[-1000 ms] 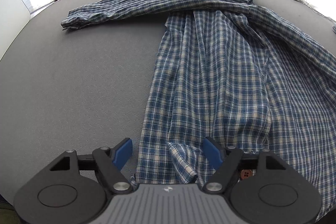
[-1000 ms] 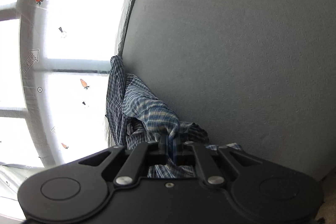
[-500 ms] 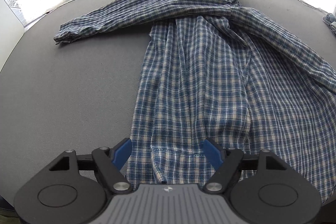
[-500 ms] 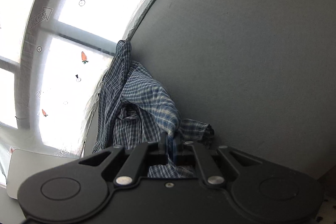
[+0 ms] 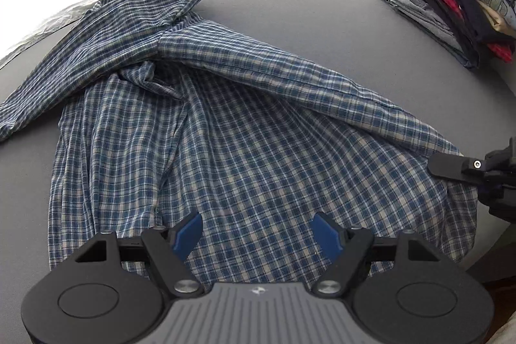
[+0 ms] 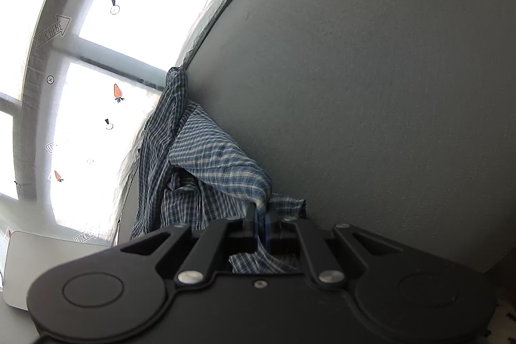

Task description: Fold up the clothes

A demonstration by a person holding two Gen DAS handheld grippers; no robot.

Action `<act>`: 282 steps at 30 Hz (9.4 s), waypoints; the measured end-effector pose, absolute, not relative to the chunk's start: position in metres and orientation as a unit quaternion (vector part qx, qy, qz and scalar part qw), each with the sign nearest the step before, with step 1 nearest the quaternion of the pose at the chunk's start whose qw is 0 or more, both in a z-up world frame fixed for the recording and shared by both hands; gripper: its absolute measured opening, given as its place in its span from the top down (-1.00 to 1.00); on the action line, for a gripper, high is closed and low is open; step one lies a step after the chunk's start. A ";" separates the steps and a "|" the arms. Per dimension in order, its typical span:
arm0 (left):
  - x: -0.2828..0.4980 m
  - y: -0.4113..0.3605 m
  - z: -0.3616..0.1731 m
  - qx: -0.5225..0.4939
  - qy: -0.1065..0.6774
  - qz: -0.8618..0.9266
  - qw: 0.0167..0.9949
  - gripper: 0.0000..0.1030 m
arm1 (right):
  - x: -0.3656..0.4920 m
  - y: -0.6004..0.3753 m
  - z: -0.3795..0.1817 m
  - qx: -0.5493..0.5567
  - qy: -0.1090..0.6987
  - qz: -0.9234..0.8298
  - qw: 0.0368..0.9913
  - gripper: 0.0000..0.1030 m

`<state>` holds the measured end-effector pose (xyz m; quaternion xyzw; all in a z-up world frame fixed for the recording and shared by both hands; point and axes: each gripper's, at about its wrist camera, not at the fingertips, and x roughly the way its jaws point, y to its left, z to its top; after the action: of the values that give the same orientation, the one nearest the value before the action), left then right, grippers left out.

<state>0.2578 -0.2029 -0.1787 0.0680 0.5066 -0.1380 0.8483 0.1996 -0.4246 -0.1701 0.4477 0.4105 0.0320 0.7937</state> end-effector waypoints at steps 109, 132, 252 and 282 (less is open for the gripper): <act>0.239 -0.035 -0.162 -0.052 0.515 -0.017 0.855 -0.84 | 0.242 -0.304 -0.138 0.219 0.456 0.040 0.862 0.34; 0.201 -0.051 -0.190 -0.043 0.573 0.008 0.818 -0.84 | 0.234 -0.293 -0.179 0.047 0.490 0.087 0.866 0.44; 0.335 0.165 -0.172 -0.220 0.457 0.135 0.851 -0.72 | 0.336 -0.199 -0.136 -0.006 0.418 0.051 0.907 0.43; 0.471 0.202 -0.212 -0.197 0.426 0.210 0.858 0.71 | 0.438 -0.134 -0.180 -0.166 0.426 0.082 0.886 0.36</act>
<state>0.4707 0.2018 -0.2115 -0.1972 0.4261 0.2103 0.8575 0.4383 -0.1338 -0.1799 -0.1658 0.4256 0.0816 0.8858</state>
